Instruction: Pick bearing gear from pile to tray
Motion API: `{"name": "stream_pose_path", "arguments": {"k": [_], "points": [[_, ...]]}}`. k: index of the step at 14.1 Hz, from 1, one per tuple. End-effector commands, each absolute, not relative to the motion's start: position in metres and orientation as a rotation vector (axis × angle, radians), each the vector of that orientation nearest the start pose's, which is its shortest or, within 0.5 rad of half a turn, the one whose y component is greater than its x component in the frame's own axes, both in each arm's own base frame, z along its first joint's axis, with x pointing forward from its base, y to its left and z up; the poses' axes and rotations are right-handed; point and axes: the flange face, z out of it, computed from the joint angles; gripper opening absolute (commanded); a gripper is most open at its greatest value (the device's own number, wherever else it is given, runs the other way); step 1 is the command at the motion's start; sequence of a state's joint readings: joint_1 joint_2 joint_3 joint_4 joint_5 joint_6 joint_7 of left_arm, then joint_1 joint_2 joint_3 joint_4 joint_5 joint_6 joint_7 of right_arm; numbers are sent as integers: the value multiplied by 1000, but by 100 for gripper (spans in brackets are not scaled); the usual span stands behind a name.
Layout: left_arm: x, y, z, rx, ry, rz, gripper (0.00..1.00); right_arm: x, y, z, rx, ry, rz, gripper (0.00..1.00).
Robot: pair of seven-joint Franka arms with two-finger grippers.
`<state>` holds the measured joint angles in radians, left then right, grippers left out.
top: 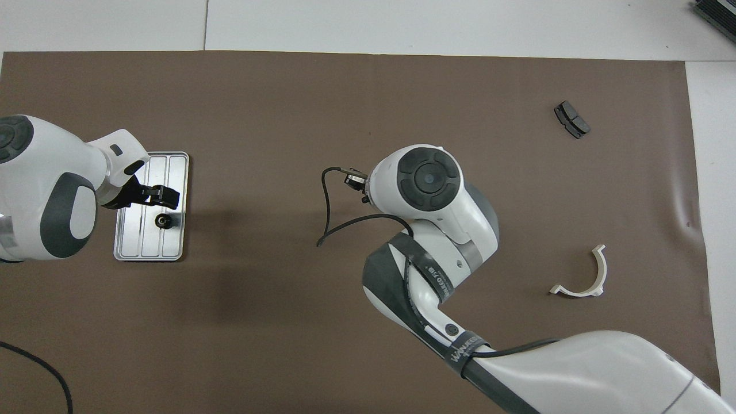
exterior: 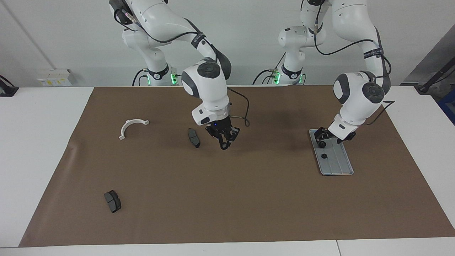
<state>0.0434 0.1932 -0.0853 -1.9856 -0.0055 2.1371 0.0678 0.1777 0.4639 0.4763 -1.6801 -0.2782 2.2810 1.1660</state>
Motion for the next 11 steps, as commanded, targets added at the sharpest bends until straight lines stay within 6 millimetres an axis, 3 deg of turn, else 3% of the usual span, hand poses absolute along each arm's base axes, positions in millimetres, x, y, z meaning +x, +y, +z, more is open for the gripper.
{"name": "stream_pose_path", "arguments": {"k": [1, 6, 7, 8, 10, 11], "points": [[597, -35, 388, -3184, 113, 64, 100, 577, 416, 339, -2902, 681, -289, 0], [601, -87, 402, -3189, -33, 28, 100, 569, 428, 320, -2896, 667, -334, 0], [602, -99, 403, -3188, -82, 25, 100, 568, 428, 319, -2890, 661, -334, 4], [602, -113, 407, -3190, -112, 11, 100, 565, 428, 313, -2901, 656, -324, 28], [605, -132, 416, -3193, -177, -12, 100, 561, 426, 306, -2937, 621, -346, 90], [607, -137, 416, -3194, -200, -13, 100, 561, 425, 306, -2948, 611, -359, 100]]}}
